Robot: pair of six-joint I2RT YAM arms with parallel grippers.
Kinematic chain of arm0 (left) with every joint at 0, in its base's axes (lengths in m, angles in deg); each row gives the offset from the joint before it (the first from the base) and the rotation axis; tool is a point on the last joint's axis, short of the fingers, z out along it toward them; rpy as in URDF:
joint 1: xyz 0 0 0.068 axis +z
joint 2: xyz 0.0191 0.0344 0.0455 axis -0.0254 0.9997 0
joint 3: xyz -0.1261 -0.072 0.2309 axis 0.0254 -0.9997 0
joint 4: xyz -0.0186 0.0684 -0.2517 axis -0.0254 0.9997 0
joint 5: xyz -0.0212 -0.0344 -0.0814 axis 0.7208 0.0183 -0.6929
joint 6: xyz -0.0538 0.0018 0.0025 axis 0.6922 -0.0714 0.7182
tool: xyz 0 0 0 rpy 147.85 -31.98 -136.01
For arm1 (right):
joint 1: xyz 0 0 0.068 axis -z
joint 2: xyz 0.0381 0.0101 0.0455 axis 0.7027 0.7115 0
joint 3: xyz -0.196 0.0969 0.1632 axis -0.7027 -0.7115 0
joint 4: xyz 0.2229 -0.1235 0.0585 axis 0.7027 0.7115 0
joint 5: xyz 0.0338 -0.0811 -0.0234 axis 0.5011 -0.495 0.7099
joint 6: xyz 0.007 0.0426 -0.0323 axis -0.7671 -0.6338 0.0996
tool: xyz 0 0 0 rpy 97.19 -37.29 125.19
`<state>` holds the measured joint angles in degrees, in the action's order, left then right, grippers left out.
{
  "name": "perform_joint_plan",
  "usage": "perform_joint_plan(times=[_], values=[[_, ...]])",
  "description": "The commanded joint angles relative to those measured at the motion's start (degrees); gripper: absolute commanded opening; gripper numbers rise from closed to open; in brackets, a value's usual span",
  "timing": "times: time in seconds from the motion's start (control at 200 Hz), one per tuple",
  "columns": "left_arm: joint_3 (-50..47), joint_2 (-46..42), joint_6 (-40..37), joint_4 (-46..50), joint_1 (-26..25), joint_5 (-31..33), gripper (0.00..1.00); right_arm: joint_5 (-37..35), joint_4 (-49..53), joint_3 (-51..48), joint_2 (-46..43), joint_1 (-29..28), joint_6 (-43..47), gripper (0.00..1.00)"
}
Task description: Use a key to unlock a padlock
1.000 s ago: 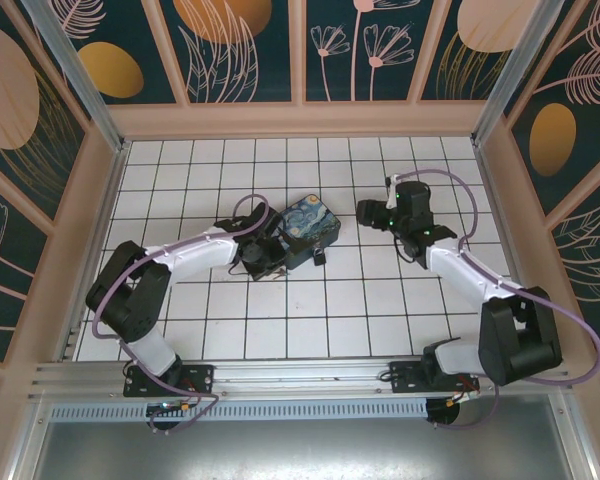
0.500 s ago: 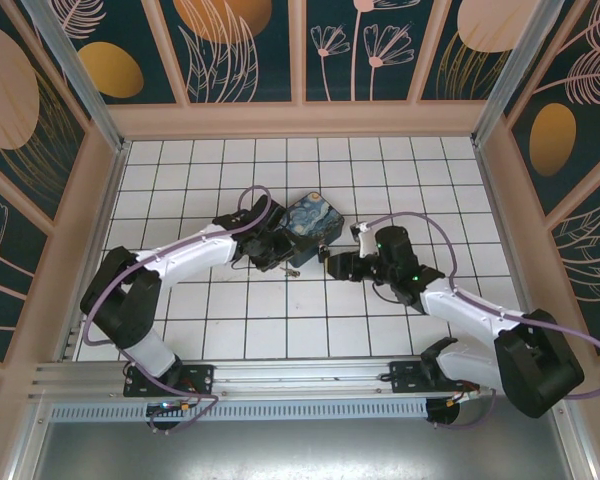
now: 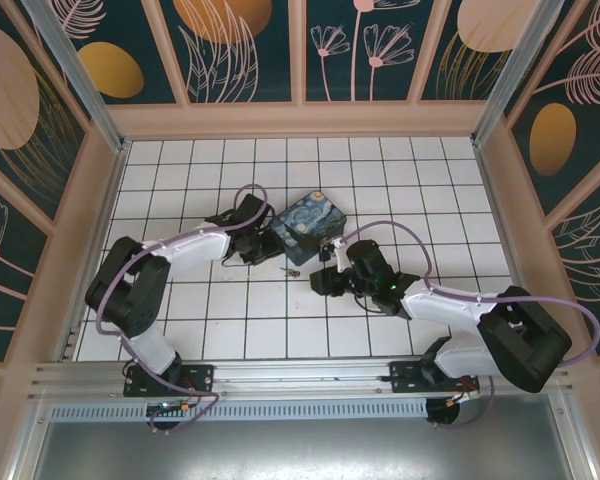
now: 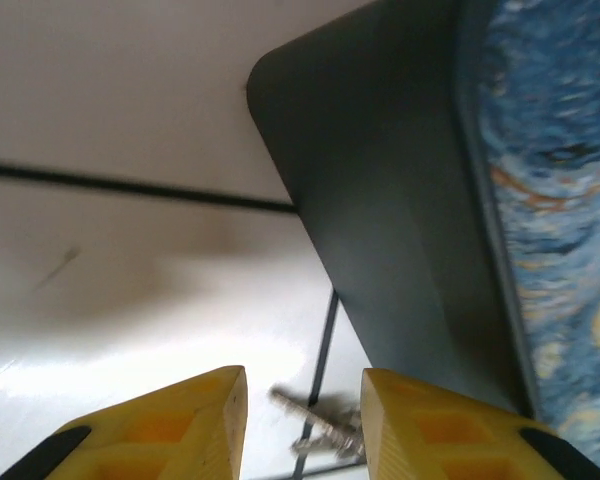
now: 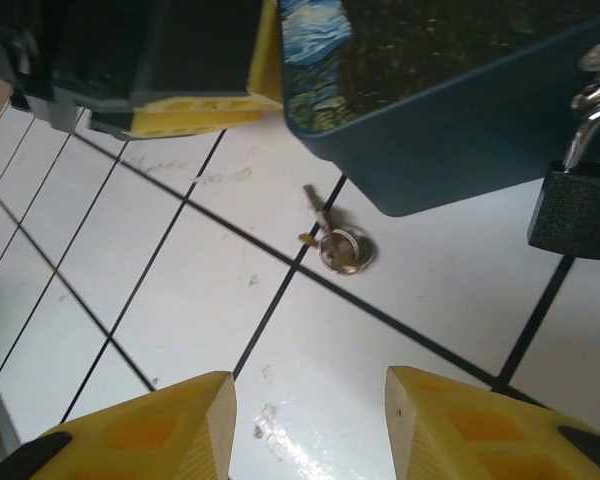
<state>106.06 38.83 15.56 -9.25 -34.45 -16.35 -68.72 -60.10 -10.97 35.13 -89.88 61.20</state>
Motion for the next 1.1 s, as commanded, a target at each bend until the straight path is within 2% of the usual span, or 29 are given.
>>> perform_joint_plan(times=[0.0, 0.17, 0.36, 0.581, 0.836, 1.096], values=[[4.9, 4.8, -3.2, -5.4, 0.1, -1.0, 0.36, -3.1, 0.0, 2.3, 0.5, -0.3, -1.5, 0.44], [7.5, 9.0, -3.3, -7.2, 2.1, -1.4, 0.35, -4.0, 0.0, 5.8, 5.0, -1.1, -1.6, 0.40], [-3.0, -1.1, -4.8, -4.4, 3.1, -0.3, 0.37, -5.6, 1.2, 11.9, 11.5, -3.6, 0.5, 0.37], [-14.3, -9.0, -6.2, -4.3, 11.6, -1.3, 0.38, -5.1, 3.4, 19.7, 19.9, -4.5, 3.4, 0.33], [-16.5, -11.6, -6.1, -4.5, 14.3, -2.1, 0.40, -4.8, 7.1, 24.1, 26.0, -4.0, 7.7, 0.32], [-15.7, -12.8, -6.9, -3.6, 15.7, -2.5, 0.40, -2.8, 8.0, 23.5, 27.8, -3.2, 8.9, 0.32]])
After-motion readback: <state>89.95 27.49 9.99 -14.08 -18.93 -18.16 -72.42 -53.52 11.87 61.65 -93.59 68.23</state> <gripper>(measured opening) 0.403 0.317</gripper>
